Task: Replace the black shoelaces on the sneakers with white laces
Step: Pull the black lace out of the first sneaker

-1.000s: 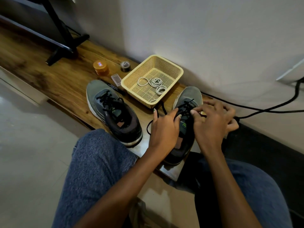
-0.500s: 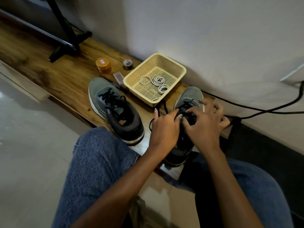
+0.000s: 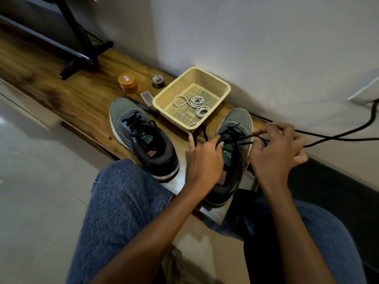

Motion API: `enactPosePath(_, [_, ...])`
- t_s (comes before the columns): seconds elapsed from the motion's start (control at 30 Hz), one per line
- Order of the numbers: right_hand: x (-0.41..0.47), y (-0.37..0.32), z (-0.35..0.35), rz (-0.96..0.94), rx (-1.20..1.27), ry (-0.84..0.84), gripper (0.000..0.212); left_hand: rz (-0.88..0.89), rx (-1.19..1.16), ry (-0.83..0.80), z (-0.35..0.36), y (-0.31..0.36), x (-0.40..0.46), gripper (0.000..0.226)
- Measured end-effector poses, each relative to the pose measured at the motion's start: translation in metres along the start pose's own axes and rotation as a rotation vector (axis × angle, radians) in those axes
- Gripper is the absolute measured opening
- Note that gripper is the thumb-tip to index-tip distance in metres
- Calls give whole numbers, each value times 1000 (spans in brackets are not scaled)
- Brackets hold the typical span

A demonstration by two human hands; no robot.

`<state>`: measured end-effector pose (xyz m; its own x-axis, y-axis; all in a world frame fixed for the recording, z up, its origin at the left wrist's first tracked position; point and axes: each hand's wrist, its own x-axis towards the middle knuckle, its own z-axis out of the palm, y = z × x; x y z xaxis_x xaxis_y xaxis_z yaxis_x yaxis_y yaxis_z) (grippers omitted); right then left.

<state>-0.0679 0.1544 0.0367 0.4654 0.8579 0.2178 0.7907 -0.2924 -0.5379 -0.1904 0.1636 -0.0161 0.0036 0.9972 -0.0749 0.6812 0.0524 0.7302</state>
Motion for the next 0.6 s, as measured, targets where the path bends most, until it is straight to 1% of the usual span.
enactPosePath(0.1, [0, -4, 3, -102, -61, -157, 39, -5, 5, -4, 4, -6, 4, 38])
enactPosePath(0.13, [-2, -5, 5, -153, -87, -190, 40, -5, 7, -8, 6, -7, 5, 39])
enactPosePath(0.2, [-6, -4, 12, -236, -137, -214, 31, 6, 19, -7, 7, -7, 5, 39])
enactPosePath(0.27, [-12, -3, 21, -269, -179, -219, 22, 24, 29, 14, 6, -6, 4, 40])
enactPosePath(0.37, [-11, -1, 26, -277, -167, -169, 11, 55, 40, 48, 2, -1, 1, 38])
enactPosePath(0.47, [-8, -2, 23, -248, -134, -57, 5, 70, 45, 64, 0, 3, -2, 38])
enactPosePath(0.53, [-8, -2, 17, -190, -95, 20, 6, 65, 55, 58, 0, 2, -1, 39])
enactPosePath(0.6, [-6, 0, 9, -93, -37, 92, 6, 59, 62, 56, 2, 0, 1, 39])
